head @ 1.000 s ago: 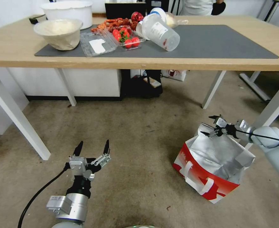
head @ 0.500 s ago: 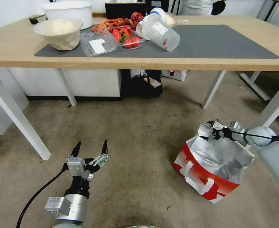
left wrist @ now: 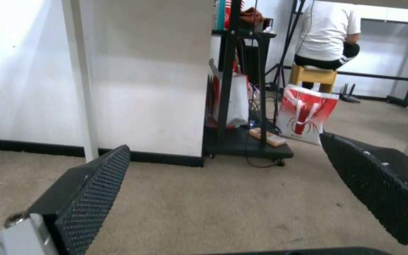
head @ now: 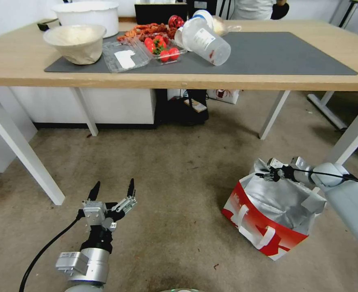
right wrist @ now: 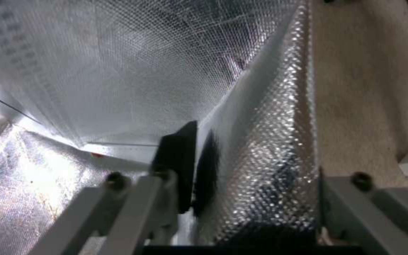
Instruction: Pick up the food delivery bag from the floor and place it on the table.
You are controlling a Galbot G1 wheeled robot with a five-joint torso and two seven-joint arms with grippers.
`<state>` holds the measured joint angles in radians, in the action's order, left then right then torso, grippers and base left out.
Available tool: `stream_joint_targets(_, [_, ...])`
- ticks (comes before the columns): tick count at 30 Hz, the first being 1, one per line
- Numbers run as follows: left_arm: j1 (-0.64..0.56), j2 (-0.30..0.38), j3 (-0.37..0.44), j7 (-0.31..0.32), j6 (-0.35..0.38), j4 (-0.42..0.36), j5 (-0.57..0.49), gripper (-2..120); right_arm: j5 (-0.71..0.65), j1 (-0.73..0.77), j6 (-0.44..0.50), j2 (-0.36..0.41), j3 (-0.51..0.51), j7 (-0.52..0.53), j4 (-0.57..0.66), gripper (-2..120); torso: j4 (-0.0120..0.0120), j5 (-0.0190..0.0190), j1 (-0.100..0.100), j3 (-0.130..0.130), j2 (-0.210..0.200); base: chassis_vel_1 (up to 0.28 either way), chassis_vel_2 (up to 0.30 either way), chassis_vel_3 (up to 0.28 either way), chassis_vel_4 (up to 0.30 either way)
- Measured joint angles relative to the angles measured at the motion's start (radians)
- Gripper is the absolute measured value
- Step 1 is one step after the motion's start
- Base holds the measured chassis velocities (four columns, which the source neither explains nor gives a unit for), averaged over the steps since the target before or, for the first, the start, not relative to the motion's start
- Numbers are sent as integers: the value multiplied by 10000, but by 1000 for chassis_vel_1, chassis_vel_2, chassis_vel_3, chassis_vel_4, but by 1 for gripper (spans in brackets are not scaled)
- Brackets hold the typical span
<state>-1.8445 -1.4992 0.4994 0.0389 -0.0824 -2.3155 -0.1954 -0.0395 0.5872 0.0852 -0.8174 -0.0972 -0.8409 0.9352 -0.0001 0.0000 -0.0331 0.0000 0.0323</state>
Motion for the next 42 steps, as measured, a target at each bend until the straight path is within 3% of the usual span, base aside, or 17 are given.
stream_joint_targets(8, [32, 72, 68, 52, -2, 24, -65, 100, -116, 51, 133, 75, -123, -186, 90, 0, 1, 0, 0, 0, 0, 0, 0, 0, 0])
stream_joint_targets(17, [46, 113, 72, 82, -2, 9, -85, 100, -1190, 587, 592, 484, -519, -567, 725, 0, 0, 1, 0, 0, 0, 0, 0, 0, 0])
stream_joint_targets(23, [41, 118, 56, 124, -2, -93, -130, 100, -2456, 1416, 647, 1034, -964, -1090, 1970, 0, -2, 0, 0, 0, 1, 0, 0, 0, 0])
stream_joint_targets(24, [38, 111, 33, 129, -2, -120, -136, 100, -3009, 1904, 462, 1281, -1179, -1196, 2727, 0, 2, 1, 0, 0, 1, 0, 0, 0, 0])
stream_joint_targets(28, [38, 102, 21, 134, -1, -157, -145, 100, -3619, 2455, 177, 1521, -1431, -1296, 3547, 0, -1, 1, 0, 0, 1, 0, 0, 0, 0])
stream_joint_targets(31, [38, 116, 27, 172, 44, -242, -238, 100, -4835, 3544, -519, 1989, -2027, -1337, 5133, 0, -2, 2, 0, 0, 2, 0, 0, 0, 0])
stream_joint_targets(42, [1, 112, -29, 292, 308, -461, -364, 100, -6403, 4393, -1900, 2675, -2822, -1499, 7249, 0, 2, 0, 0, 0, 2, 0, 0, 0, 0])
